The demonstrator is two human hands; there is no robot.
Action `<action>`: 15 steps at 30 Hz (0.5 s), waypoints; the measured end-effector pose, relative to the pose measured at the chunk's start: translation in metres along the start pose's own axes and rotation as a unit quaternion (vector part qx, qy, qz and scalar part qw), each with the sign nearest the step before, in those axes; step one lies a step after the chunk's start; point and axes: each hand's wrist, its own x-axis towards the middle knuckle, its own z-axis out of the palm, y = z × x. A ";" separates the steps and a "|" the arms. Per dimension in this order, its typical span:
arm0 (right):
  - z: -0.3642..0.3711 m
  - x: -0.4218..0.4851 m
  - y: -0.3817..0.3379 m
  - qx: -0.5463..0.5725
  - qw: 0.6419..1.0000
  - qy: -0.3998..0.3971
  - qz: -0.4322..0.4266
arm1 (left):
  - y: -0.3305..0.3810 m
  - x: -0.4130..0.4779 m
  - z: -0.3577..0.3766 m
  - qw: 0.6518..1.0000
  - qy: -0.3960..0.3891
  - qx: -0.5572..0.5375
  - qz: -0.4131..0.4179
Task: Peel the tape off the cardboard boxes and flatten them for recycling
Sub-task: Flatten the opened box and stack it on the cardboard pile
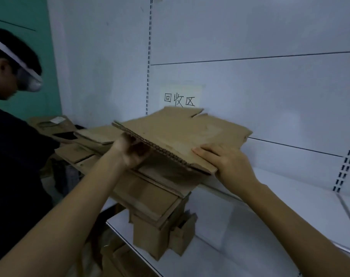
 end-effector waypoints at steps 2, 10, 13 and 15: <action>0.013 0.008 -0.003 0.042 0.996 -0.066 0.052 | 0.002 0.011 -0.008 1.000 0.014 -0.015 -0.024; 0.091 0.045 0.018 0.049 0.902 -0.366 0.222 | 0.020 0.071 -0.069 0.997 0.019 -0.074 -0.002; 0.095 0.058 0.014 -0.031 0.869 -0.450 0.202 | 0.016 0.079 -0.078 0.996 -0.001 -0.077 -0.053; 0.093 0.064 0.012 -0.137 0.839 -0.493 0.184 | 0.014 0.084 -0.079 0.994 0.000 -0.088 -0.067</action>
